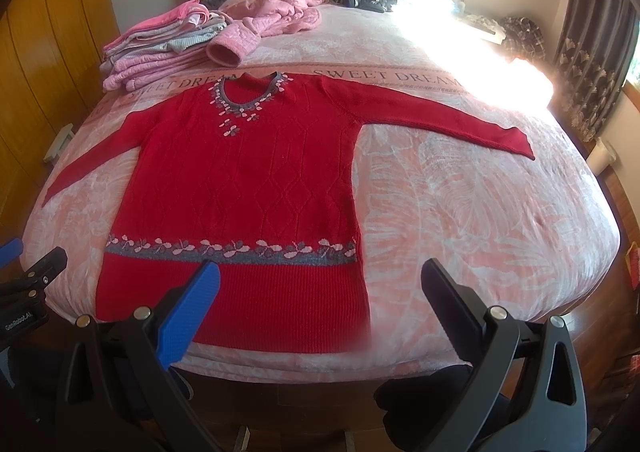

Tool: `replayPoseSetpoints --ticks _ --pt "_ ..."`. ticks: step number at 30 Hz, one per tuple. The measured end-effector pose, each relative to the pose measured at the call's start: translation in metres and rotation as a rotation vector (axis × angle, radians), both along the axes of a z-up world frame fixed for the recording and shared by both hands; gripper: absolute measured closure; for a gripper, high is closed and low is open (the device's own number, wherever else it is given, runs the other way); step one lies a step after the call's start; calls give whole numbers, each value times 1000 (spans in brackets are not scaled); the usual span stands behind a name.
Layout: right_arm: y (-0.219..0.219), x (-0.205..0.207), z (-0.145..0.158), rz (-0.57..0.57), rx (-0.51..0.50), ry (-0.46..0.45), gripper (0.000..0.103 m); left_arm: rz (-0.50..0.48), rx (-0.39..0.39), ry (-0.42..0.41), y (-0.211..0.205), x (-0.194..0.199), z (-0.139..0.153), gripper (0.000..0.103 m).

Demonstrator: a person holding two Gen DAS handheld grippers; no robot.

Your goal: Fold small clothes

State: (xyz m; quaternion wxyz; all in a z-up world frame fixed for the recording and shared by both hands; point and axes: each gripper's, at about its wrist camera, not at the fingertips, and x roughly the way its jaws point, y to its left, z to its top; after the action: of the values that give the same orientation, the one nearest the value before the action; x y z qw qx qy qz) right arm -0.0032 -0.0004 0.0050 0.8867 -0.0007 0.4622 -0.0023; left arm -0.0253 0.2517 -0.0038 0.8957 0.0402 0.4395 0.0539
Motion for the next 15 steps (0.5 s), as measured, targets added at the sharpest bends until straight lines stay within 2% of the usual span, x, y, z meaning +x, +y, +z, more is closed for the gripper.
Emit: replayPoseSetpoints --ticks 15 --pt "-1 -1 0 -1 2 0 3 1 1 5 0 0 -1 4"
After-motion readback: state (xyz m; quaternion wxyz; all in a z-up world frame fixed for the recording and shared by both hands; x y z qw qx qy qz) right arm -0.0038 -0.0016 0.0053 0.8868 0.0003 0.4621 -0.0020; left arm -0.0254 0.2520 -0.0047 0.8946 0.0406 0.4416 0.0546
